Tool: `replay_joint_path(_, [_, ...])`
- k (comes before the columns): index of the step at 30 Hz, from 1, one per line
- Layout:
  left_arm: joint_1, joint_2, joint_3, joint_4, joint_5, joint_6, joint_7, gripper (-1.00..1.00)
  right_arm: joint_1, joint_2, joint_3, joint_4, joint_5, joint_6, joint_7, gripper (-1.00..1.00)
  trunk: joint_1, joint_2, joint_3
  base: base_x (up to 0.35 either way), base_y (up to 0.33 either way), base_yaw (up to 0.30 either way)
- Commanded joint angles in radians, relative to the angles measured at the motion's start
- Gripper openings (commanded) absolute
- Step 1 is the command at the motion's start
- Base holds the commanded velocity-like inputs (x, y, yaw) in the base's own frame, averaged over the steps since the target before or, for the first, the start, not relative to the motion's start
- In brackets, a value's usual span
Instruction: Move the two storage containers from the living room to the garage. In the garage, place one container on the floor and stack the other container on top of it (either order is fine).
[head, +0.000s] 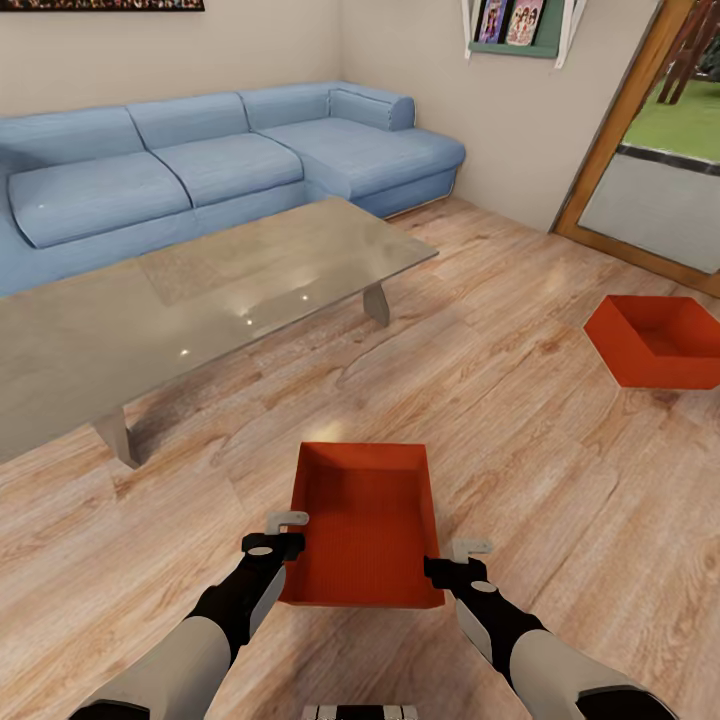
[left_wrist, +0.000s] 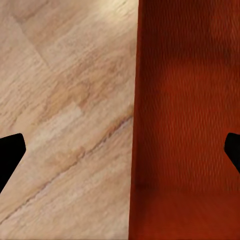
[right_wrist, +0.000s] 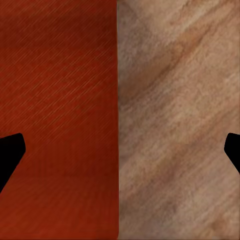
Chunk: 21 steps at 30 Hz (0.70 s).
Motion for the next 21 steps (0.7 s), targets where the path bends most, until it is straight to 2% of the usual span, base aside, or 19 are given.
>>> replay_joint_path(1, [0.000,0.001,-0.008,-0.001,0.001,0.007,0.007,1.00,0.000,0.000,0.008,0.001,-0.008,-0.003,-0.005,1.00,0.004,-0.007,-0.004,0.000,0.000,0.000])
replay_joint_path(11, [0.000,0.001,-0.007,0.033,0.003,0.006,0.009,1.00,0.000,0.001,0.008,-0.020,-0.008,0.000,-0.012,1.00,0.042,-0.077,-0.035,0.000,0.000,0.000])
replay_joint_path(21, [0.000,0.001,-0.006,0.034,0.004,0.006,0.009,1.00,-0.001,0.001,0.011,-0.062,-0.008,0.011,-0.017,1.00,0.046,-0.084,-0.038,0.000,0.000,0.000])
